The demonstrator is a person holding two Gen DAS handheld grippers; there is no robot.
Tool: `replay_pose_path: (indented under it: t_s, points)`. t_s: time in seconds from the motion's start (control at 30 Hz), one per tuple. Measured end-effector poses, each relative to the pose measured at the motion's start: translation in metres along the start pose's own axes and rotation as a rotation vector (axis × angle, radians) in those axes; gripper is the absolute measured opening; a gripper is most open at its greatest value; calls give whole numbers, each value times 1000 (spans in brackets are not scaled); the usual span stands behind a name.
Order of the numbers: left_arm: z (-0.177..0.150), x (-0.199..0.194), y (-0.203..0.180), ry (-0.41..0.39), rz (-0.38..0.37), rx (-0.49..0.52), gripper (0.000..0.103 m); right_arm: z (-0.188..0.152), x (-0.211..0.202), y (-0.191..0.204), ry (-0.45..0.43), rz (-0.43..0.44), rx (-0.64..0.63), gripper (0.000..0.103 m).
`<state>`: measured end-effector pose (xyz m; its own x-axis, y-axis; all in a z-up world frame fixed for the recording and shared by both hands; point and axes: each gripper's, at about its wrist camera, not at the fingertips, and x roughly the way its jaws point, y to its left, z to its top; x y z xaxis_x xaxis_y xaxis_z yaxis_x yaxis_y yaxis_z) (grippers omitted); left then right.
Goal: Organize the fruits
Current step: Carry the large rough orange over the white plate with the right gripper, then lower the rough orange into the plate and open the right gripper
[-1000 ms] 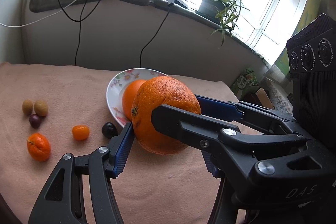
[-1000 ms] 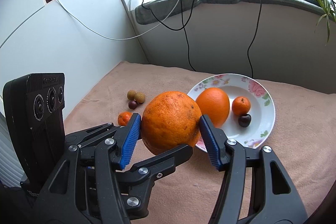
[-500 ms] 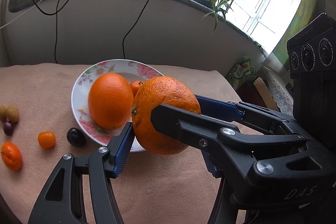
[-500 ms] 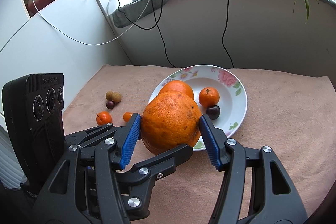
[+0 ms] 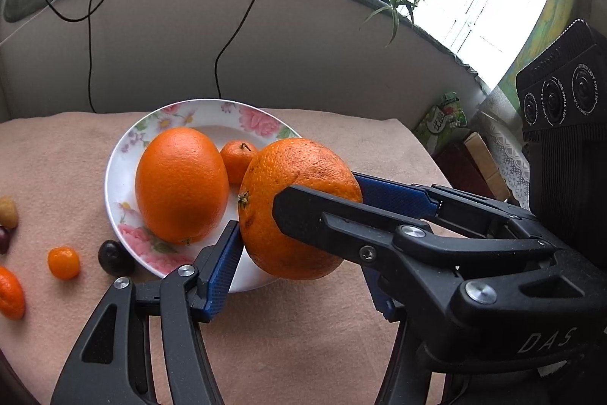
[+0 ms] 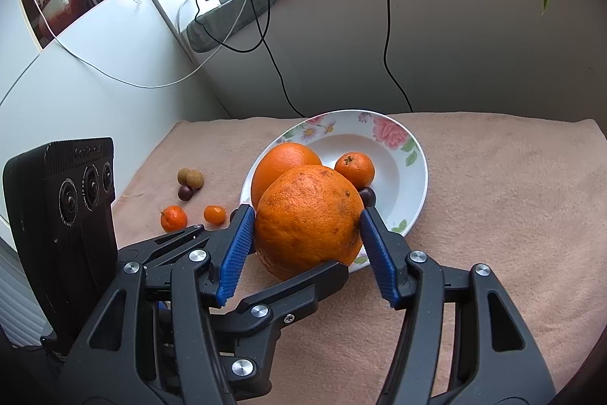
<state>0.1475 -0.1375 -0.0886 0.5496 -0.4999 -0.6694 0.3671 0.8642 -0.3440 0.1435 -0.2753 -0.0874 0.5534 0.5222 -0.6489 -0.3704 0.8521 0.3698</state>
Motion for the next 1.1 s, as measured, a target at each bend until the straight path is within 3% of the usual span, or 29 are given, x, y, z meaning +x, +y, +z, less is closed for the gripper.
replay_pose_path:
  t_s: [0.8, 0.93, 1.1]
  points:
    - [1, 7, -2, 15, 44, 4, 60, 2, 3, -6, -7, -1, 36, 61]
    - [2, -1, 2, -15, 47, -1, 60, 5, -5, -7, -40, -9, 53, 80]
    - [6, -15, -2, -52, 60, 31, 61, 7, -11, -7, -52, -19, 63, 80]
